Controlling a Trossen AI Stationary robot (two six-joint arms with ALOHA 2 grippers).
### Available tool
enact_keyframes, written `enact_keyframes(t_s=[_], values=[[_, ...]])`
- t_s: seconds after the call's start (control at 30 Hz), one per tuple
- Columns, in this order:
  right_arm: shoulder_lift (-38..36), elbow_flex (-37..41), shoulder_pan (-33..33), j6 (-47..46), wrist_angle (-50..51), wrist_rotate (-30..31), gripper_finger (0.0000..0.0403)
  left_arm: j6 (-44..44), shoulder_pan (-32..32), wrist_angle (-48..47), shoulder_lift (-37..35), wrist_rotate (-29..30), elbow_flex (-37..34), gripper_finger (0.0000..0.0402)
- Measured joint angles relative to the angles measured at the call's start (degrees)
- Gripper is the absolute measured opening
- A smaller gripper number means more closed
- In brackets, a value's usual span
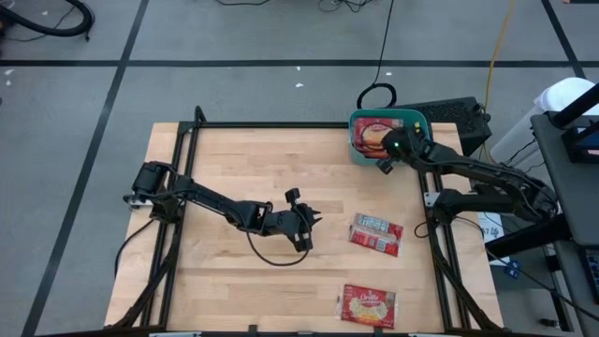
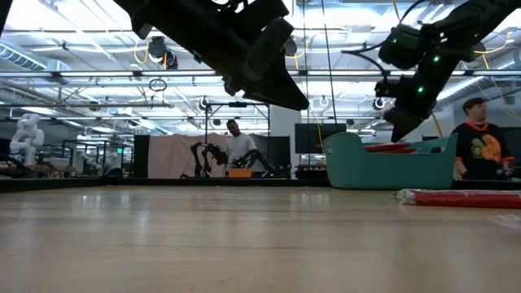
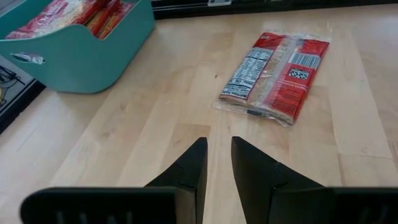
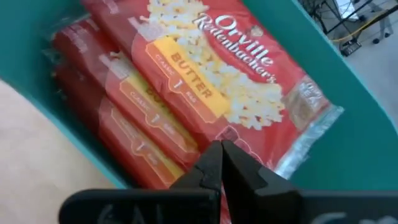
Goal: Sort popcorn bags into baskets
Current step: Put the red popcorn bag into the blue bin
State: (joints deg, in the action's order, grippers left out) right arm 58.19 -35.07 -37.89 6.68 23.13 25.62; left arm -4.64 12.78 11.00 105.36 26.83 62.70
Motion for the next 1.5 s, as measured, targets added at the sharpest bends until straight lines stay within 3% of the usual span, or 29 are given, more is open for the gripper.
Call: enact_keyframes(t_s=[0.13, 0.37, 0.53, 0.7, 1.03, 1.33, 1.5], values=[[-6.21, 0.0, 2.74, -2.55, 3.4, -2.4, 0.0001, -0.39, 0.01, -0.02, 0.0, -0.02, 0.0, 0.0076], [-18.11, 0.45, 10.46, -13.69, 12.72, -24.47, 0.0002, -1.89, -0.15, 0.61, 0.0, -2.32, 0.0, 0.0077], [-20.03, 4.14, 21.75, -24.72, 10.76, -25.73, 0.0002, 2.09, 0.9, 7.51, 0.82, -7.32, 0.13, 0.0086], [-18.11, 8.16, 32.62, -30.43, 3.89, -20.57, 0.0002, 6.13, 3.01, 13.09, 4.74, -8.98, 0.74, 0.0126], [-11.41, 13.01, 48.13, -34.94, -7.96, -7.21, 0.0002, 7.0, 3.7, 11.56, 15.19, -8.83, 10.53, 0.0245], [-8.15, 13.49, 55.96, -38.26, -8.5, 4.41, 0.0002, 4.23, 0.48, 2.96, 26.01, -8.99, 21.58, 0.0238], [-8.15, 13.49, 56.39, -38.58, -8.3, 5.1, 0.0002, -1.99, -1.5, -1.23, 28.01, -11.85, 24.05, 0.0226]])
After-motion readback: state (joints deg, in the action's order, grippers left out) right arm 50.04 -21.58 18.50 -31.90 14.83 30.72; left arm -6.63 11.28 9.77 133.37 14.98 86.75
